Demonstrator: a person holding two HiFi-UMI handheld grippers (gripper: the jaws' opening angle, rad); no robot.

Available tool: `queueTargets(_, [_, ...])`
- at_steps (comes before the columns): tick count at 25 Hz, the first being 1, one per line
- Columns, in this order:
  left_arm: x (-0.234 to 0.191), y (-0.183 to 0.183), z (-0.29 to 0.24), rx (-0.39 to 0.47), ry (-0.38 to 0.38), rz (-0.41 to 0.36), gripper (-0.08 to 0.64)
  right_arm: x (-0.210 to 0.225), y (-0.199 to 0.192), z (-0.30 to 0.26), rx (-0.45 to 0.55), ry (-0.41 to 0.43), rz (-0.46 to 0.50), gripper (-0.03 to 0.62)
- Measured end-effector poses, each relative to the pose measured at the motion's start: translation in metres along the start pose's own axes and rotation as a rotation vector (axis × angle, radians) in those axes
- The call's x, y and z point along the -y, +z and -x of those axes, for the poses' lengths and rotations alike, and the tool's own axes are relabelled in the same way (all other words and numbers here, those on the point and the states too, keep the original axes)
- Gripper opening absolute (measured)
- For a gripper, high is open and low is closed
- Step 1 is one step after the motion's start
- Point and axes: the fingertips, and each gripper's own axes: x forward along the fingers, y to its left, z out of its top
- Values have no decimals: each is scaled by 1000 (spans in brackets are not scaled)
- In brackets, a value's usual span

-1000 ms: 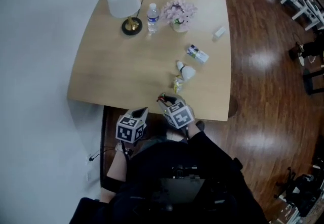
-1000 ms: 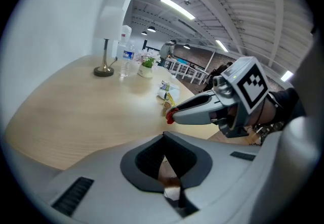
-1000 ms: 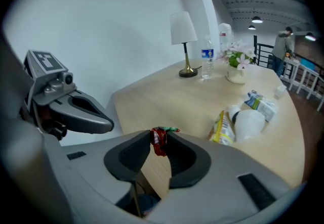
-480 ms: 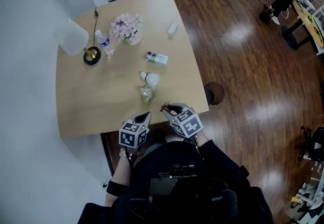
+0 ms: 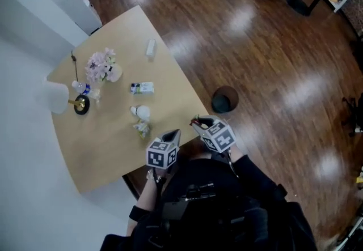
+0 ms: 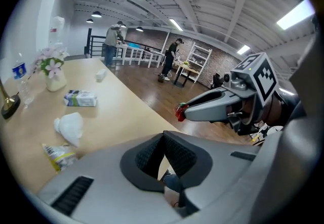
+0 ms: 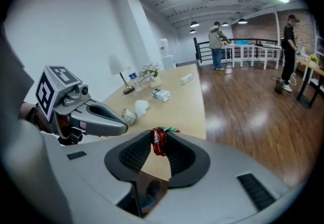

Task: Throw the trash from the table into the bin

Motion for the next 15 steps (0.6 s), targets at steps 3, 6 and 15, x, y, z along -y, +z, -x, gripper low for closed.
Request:
queueTargets(3, [24, 18, -33, -33, -39, -49, 0, 44, -13, 16, 4, -45, -66, 104])
queueTargets(6, [46, 36, -66, -69, -76, -99, 0, 88, -30, 32, 2, -89, -141, 104])
queueTargets(15, [91, 68, -156, -140, -124, -119, 0, 194, -71, 41, -26, -161, -240, 104])
